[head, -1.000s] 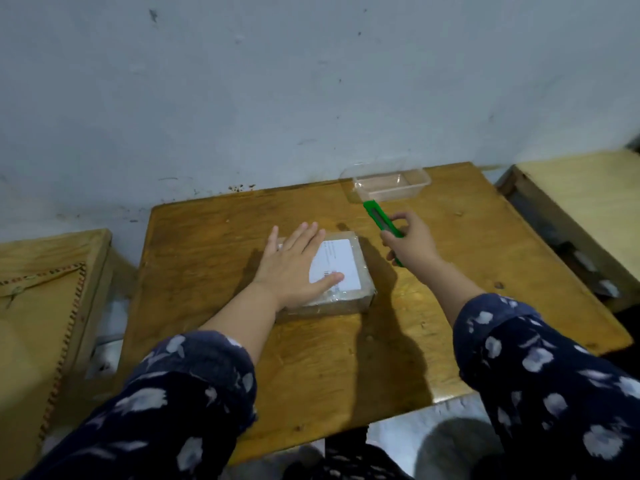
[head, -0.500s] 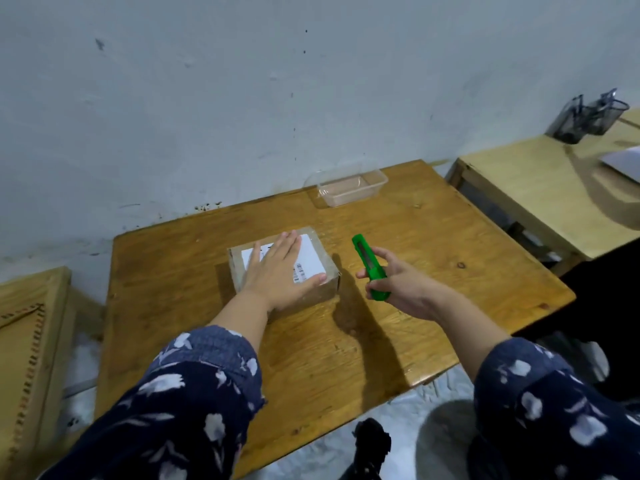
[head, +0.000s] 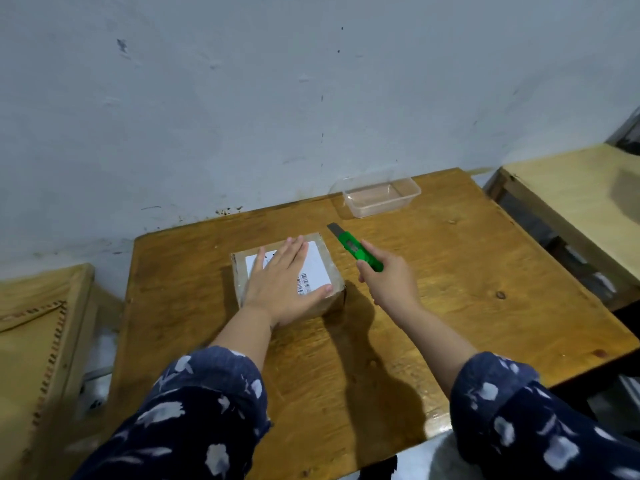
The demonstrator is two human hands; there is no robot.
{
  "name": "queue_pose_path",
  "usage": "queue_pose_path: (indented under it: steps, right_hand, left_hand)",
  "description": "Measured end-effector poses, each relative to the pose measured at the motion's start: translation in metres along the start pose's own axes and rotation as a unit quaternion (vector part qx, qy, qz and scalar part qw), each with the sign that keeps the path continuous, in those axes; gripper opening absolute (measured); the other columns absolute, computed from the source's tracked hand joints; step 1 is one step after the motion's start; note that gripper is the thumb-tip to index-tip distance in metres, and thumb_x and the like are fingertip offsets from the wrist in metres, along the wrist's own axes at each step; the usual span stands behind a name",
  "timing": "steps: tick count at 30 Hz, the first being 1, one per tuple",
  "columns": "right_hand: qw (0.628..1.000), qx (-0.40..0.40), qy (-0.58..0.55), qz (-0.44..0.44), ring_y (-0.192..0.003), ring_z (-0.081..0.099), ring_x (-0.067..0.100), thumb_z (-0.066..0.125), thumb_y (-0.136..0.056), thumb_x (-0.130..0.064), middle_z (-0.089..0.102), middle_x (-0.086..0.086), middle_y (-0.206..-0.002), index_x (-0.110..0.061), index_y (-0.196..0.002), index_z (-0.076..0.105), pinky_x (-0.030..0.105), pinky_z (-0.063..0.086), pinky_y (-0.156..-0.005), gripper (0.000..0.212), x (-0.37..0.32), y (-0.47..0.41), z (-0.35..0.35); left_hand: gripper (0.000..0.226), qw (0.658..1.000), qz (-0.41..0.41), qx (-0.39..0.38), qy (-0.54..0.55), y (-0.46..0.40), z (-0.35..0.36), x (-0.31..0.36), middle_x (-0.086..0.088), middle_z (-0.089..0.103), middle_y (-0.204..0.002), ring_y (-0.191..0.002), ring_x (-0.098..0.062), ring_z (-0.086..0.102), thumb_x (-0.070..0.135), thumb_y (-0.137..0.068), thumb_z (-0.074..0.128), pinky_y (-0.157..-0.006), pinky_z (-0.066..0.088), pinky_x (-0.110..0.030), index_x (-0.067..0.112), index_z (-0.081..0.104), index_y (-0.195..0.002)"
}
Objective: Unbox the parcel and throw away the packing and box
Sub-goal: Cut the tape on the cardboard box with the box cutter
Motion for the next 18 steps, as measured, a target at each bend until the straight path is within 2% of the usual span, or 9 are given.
queue_pose_path:
  steps: [2, 4, 7, 10, 13, 14, 16, 17, 18]
  right_hand:
    - [0.999, -0.001, 0.042, -0.012, -0.074, 0.065, 0.016, 0.056, -0.093, -0.028, 0.073, 0.005, -0.101, -0.033, -0.134, 0.051, 0.027, 0.046, -0.052, 0.042, -0.003, -0.001, 0.006]
    - [0.997, -0.002, 0.07, -0.021, -0.082, 0.068, 0.018, 0.055, -0.093, -0.028, 0.073, 0.004, -0.101, -0.032, -0.135, 0.051, 0.03, 0.052, -0.061, 0.042, -0.002, -0.001, 0.009]
    - [0.996, -0.002, 0.087, -0.021, -0.078, 0.068, 0.018, 0.055, -0.092, -0.028, 0.074, 0.005, -0.096, -0.032, -0.134, 0.051, 0.03, 0.052, -0.06, 0.042, -0.002, 0.001, 0.011]
    - [0.998, -0.01, 0.066, -0.016, -0.067, 0.062, 0.017, 0.06, -0.089, -0.026, 0.073, 0.006, -0.101, -0.032, -0.131, 0.054, 0.029, 0.052, -0.054, 0.042, -0.003, 0.002, 0.012]
    - [0.995, -0.033, 0.089, -0.023, -0.064, 0.065, 0.024, 0.06, -0.087, -0.025, 0.071, 0.007, -0.091, -0.031, -0.119, 0.054, 0.041, 0.058, -0.059, 0.033, -0.009, 0.003, 0.01]
    - [0.992, -0.039, 0.113, -0.031, -0.063, 0.064, 0.026, 0.058, -0.087, -0.024, 0.07, 0.007, -0.089, -0.029, -0.116, 0.052, 0.041, 0.057, -0.057, 0.031, -0.012, 0.004, 0.008]
    - [0.983, -0.056, 0.165, -0.05, -0.063, 0.059, 0.027, 0.054, -0.087, -0.02, 0.067, 0.01, -0.091, -0.025, -0.119, 0.047, 0.032, 0.046, -0.049, 0.033, -0.021, 0.004, 0.005]
    - [0.978, -0.072, 0.186, -0.059, -0.068, 0.058, 0.028, 0.053, -0.088, -0.016, 0.066, 0.013, -0.097, -0.024, -0.124, 0.045, 0.029, 0.041, -0.049, 0.038, -0.027, 0.004, 0.005]
    - [0.972, -0.091, 0.205, -0.067, -0.077, 0.06, 0.031, 0.052, -0.088, -0.014, 0.065, 0.015, -0.106, -0.024, -0.131, 0.041, 0.029, 0.043, -0.054, 0.046, -0.033, 0.004, 0.005]
  left_hand:
    - [0.094, 1.0, 0.002, 0.005, 0.004, 0.0, 0.001, -0.001, 0.009, -0.008, -0.162, -0.148, -0.007, -0.011, 0.08, -0.083, 0.02, -0.119, -0.01, -0.046, 0.022, -0.002, -0.155]
    - [0.096, 1.0, 0.005, 0.007, 0.012, 0.0, 0.002, -0.001, 0.01, -0.007, -0.162, -0.148, -0.007, -0.01, 0.081, -0.082, 0.019, -0.119, -0.01, -0.046, 0.022, -0.002, -0.155]
    - [0.097, 1.0, 0.008, 0.008, 0.017, 0.0, 0.002, -0.002, 0.01, -0.006, -0.162, -0.148, -0.007, -0.009, 0.082, -0.081, 0.018, -0.119, -0.009, -0.046, 0.022, -0.001, -0.155]
    - [0.097, 1.0, 0.01, 0.006, 0.015, 0.0, 0.001, -0.002, 0.009, -0.006, -0.162, -0.148, -0.008, -0.009, 0.082, -0.081, 0.018, -0.119, -0.008, -0.047, 0.022, -0.001, -0.154]
    - [0.097, 1.0, 0.01, 0.004, 0.013, 0.0, 0.001, -0.002, 0.008, -0.007, -0.162, -0.148, -0.009, -0.009, 0.082, -0.08, 0.016, -0.119, -0.007, -0.048, 0.022, -0.002, -0.154]
    - [0.097, 1.0, 0.011, 0.004, 0.012, 0.0, 0.001, -0.002, 0.008, -0.007, -0.162, -0.148, -0.009, -0.008, 0.082, -0.081, 0.016, -0.119, -0.007, -0.049, 0.021, -0.002, -0.154]
    - [0.096, 1.0, 0.012, 0.004, 0.008, 0.0, 0.001, -0.002, 0.008, -0.007, -0.162, -0.148, -0.009, -0.008, 0.08, -0.081, 0.016, -0.119, -0.007, -0.049, 0.021, -0.002, -0.155]
    - [0.096, 1.0, 0.012, 0.002, 0.006, 0.0, 0.001, -0.002, 0.007, -0.007, -0.162, -0.148, -0.009, -0.009, 0.079, -0.081, 0.016, -0.119, -0.007, -0.048, 0.021, -0.002, -0.155]
    - [0.095, 1.0, 0.013, -0.001, 0.004, 0.0, 0.001, -0.002, 0.008, -0.008, -0.162, -0.148, -0.009, -0.009, 0.078, -0.082, 0.017, -0.119, -0.008, -0.048, 0.021, -0.002, -0.155]
Point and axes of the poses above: each hand's wrist, its own y-axis away from the middle knuckle, its own z-axis out of the palm, x = y × z, the point moved 1 cm from there along -y, towards the middle knuckle
